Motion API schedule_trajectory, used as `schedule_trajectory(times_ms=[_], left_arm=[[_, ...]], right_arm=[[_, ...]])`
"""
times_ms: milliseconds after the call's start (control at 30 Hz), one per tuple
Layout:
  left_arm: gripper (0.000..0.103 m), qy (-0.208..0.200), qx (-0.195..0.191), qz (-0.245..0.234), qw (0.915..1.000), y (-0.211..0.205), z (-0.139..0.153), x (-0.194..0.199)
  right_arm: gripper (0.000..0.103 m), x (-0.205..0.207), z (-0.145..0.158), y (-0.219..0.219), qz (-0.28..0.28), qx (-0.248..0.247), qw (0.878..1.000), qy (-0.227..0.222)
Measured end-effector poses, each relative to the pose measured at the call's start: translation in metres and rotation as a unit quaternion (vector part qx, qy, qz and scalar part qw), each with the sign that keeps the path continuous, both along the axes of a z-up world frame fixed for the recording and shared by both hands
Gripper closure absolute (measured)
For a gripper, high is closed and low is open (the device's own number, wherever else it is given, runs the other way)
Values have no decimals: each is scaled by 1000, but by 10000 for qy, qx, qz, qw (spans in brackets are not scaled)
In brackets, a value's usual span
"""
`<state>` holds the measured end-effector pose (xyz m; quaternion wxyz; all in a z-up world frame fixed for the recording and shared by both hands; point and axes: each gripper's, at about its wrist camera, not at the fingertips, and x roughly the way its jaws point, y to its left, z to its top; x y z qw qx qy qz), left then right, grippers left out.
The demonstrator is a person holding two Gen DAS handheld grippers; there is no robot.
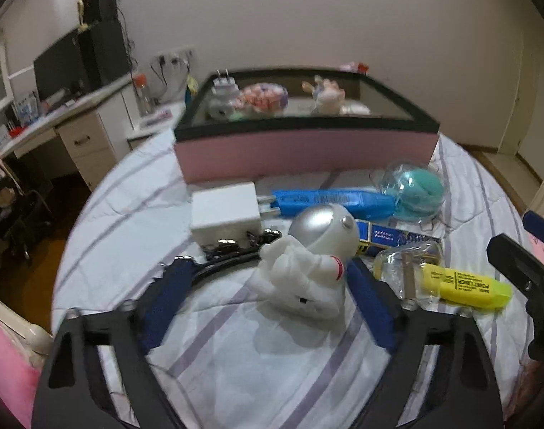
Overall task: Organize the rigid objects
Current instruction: 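Grasp the white astronaut figure with the left tool while the right tool grasps the clear cup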
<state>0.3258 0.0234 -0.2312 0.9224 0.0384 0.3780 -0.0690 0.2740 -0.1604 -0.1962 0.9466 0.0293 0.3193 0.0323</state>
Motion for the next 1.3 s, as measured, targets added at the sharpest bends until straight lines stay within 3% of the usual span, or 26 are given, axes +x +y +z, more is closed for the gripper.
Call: schedule_trajectory(times_ms=[133, 200, 433, 567, 933, 967, 1067, 1133, 1233, 1300], left_arm=[[32, 171, 173, -192, 9995, -13, -5, 9], [46, 200, 177, -367, 9990, -18, -6, 11], [46, 18, 37, -318, 9995, -9, 2, -1], [46, -82, 67, -237, 9997, 3, 9, -15], [46, -103, 146, -62, 9998, 40, 11, -54], [46, -96, 141, -46, 9998, 43, 10, -57], [46, -52, 9, -59, 10000, 51, 7, -59], [46, -40, -14, -40, 10000, 54, 6, -58], [46, 1, -76, -13, 10000, 58, 2, -55], [46, 30, -90, 18, 10000, 60, -1, -52]], right_arm=[[0, 11, -3, -3, 7, 16, 10000, 94], [0, 15, -4, -3, 11, 1, 9999, 142], [0, 27, -9, 3, 30, -94, 9990, 432], [0, 22, -2, 11, 178, -71, 9991, 373], [1, 13, -6, 65, 458, -179, 9974, 520], [3, 14, -7, 71, 483, -180, 9973, 522], [20, 17, -11, 84, 565, -250, 9960, 641], [41, 21, -17, 91, 649, -266, 9946, 762], [53, 24, -24, 98, 701, -327, 9932, 865], [55, 25, -23, 100, 739, -357, 9928, 876]])
